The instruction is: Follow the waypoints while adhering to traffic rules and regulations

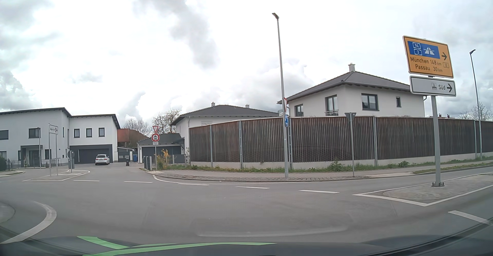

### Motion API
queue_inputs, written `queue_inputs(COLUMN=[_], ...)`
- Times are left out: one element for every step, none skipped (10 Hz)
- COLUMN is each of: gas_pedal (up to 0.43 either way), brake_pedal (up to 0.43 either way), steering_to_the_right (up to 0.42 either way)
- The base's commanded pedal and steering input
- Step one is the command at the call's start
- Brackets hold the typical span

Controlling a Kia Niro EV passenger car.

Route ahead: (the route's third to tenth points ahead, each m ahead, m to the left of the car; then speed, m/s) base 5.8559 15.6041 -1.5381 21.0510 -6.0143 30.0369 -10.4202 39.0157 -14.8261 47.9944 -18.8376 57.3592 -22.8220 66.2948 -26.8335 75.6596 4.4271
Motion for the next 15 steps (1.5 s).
queue_inputs(gas_pedal=[0.13, 0.13, 0.13, 0.118, 0.118, 0.118, 0.118, 0.098, 0.067, 0.039, 0.039, 0.039, 0.039, 0.039, 0.039], brake_pedal=[0.0, 0.0, 0.0, 0.0, 0.0, 0.0, 0.0, 0.0, 0.0, 0.0, 0.0, 0.0, 0.0, 0.0, 0.0], steering_to_the_right=[-0.115, -0.14, -0.181, -0.222, -0.274, -0.311, -0.336, -0.367, -0.394, -0.421, -0.451, -0.48, -0.504, -0.53, -0.556])
